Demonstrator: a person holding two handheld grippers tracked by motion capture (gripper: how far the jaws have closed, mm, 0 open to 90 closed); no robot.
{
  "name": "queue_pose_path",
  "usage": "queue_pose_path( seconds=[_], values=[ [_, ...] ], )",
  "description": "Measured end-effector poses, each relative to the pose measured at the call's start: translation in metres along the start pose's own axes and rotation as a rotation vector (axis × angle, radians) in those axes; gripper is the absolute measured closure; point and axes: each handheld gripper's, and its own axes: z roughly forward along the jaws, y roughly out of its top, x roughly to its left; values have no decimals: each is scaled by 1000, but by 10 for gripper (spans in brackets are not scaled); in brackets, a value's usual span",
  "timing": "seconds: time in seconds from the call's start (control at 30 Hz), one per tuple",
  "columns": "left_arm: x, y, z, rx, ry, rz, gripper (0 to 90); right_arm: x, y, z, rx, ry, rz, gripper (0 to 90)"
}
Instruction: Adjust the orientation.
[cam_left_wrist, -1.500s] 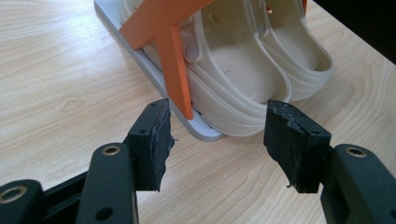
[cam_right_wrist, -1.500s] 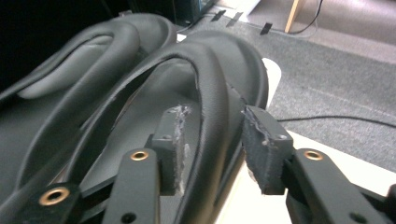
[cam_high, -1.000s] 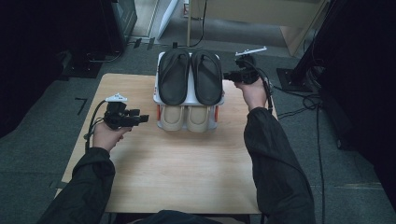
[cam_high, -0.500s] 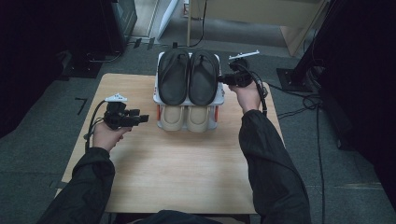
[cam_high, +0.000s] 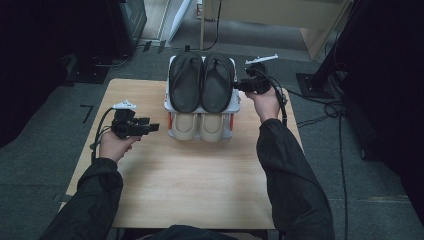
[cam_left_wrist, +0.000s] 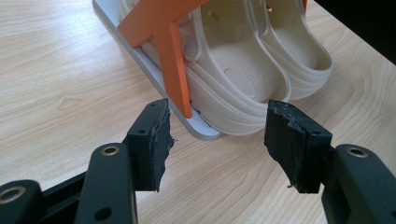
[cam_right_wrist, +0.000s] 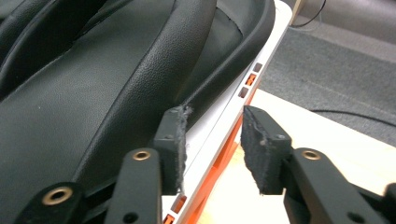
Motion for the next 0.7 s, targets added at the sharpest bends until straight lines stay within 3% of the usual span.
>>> queue_pose_path(
  seconds=[0.13, 0.43, 0.7],
  values=[
    [0, 0, 0, 2, -1, 2, 408, -1, -7, -5, -82, 0, -43, 525],
    [-1, -1, 0, 6, -2, 6, 404, -3, -26, -9, -66, 18, -48, 503],
    [-2, -1, 1, 13, 4, 8, 404, -4, -42, -19, -85, 39, -42, 498]
  ],
)
